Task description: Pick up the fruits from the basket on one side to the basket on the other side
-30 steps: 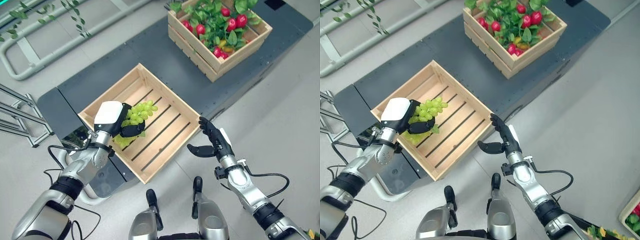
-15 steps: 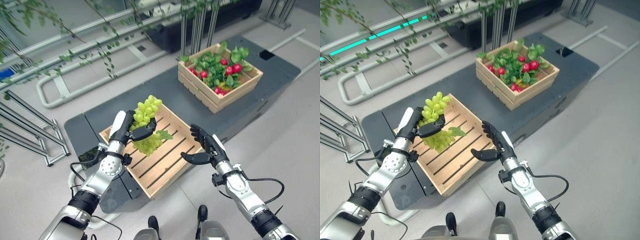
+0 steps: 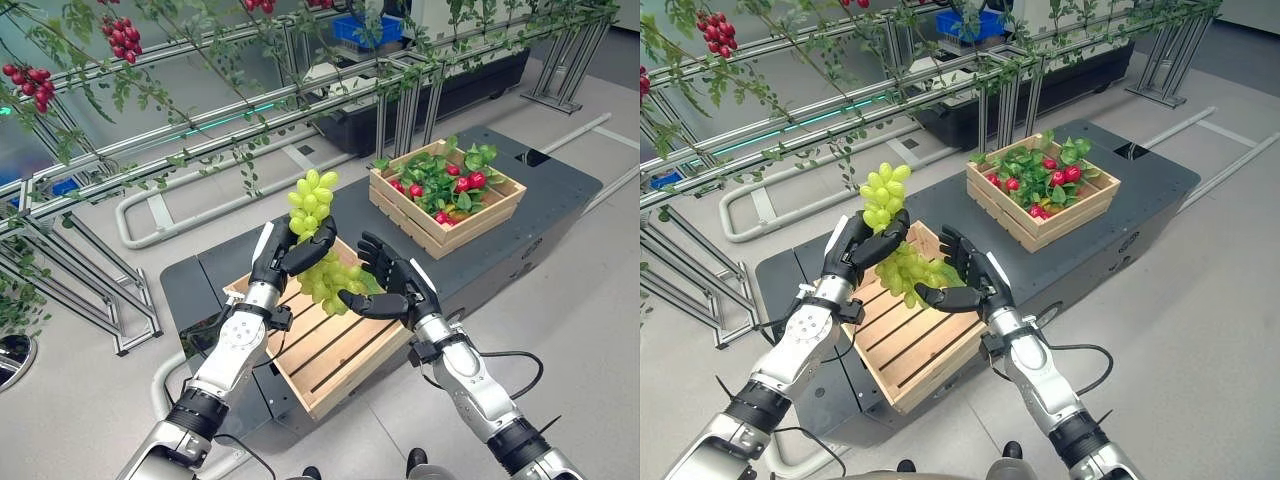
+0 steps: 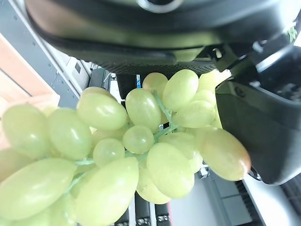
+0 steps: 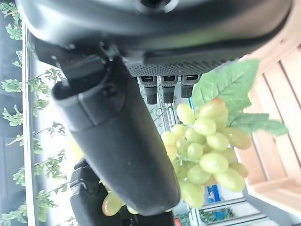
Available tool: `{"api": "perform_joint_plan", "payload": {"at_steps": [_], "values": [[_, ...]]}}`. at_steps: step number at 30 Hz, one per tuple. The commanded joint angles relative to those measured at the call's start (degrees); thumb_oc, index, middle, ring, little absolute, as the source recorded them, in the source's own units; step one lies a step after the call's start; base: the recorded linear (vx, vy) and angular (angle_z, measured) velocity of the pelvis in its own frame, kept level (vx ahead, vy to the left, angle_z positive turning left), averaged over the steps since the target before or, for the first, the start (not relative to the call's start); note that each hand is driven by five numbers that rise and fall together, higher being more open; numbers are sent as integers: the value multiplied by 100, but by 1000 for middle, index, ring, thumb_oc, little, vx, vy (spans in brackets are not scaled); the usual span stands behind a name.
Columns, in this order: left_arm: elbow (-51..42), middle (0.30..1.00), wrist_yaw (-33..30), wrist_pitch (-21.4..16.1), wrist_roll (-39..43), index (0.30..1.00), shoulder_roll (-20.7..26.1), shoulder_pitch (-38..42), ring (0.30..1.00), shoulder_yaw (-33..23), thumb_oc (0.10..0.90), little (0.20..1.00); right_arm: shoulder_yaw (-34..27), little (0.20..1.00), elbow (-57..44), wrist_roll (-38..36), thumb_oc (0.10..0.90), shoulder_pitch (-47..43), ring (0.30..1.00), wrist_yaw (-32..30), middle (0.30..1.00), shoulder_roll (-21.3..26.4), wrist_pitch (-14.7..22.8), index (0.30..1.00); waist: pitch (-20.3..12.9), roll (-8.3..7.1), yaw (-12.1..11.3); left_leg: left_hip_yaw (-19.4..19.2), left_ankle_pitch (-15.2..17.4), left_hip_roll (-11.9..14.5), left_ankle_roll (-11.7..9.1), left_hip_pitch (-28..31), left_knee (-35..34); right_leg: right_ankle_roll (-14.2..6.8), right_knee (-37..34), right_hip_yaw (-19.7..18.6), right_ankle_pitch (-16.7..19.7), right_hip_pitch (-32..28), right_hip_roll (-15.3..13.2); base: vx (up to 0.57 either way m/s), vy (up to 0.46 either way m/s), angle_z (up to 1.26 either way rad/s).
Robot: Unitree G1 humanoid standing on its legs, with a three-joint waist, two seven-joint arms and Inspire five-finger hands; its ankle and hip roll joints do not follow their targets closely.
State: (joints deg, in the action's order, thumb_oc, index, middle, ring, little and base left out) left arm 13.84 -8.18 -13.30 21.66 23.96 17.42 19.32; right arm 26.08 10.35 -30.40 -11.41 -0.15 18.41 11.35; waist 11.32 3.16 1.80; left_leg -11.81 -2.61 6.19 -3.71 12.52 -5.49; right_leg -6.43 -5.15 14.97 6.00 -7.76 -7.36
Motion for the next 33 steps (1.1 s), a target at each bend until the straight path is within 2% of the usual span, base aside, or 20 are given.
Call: {"api": "perform_joint_plan", "payload": {"at_steps": [1, 6, 12, 19, 28, 33], "values": [[-54, 300, 2, -665, 270, 300, -92, 810, 300, -208, 400, 300, 170, 900, -396, -467, 800, -600, 900, 307, 900, -412, 212, 900, -722, -84, -63, 63, 620, -155, 108, 24, 49, 23, 15, 276, -803, -542, -163, 0, 0, 0], [-11, 300, 60, -746, 374, 300, -173, 867, 300, -155, 400, 300, 252, 900, -419, -954, 800, -722, 900, 508, 900, -568, -169, 900, -753, -104, -72, 50, 622, -133, 111, 47, 49, 37, 15, 263, -802, -559, -147, 0, 0, 0], [33, 300, 26, -678, 292, 300, -159, 1040, 300, -60, 400, 300, 273, 900, -553, -1517, 800, -790, 900, 784, 900, -640, -429, 900, -788, -141, -56, 44, 622, -114, 102, 41, 49, 31, 15, 244, -787, -542, -139, 0, 0, 0], [101, 300, 45, -636, 250, 300, -144, 1235, 300, -17, 400, 300, 341, 900, -731, -1215, 800, -983, 900, 778, 900, -660, -464, 900, -807, -160, -24, 11, 605, -98, 96, 35, 49, 26, 15, 198, -762, -509, -126, -9, -4, 0], [204, 300, 296, -445, 219, 300, -131, 1429, 300, 166, 400, 300, 351, 900, -817, -890, 800, -1402, 900, 712, 900, -612, -272, 900, -825, -165, -44, 7, 619, -88, 99, 32, 49, 11, 15, 186, -759, -494, -134, -25, -11, 0], [344, 300, 594, -371, 280, 300, -186, 1516, 300, 276, 400, 300, 397, 900, -868, -594, 800, -1705, 900, 778, 900, -633, -366, 900, -829, -177, -71, 25, 627, -95, 108, 33, 49, 11, 15, 166, -763, -494, -132, -7, -3, 0]]}}
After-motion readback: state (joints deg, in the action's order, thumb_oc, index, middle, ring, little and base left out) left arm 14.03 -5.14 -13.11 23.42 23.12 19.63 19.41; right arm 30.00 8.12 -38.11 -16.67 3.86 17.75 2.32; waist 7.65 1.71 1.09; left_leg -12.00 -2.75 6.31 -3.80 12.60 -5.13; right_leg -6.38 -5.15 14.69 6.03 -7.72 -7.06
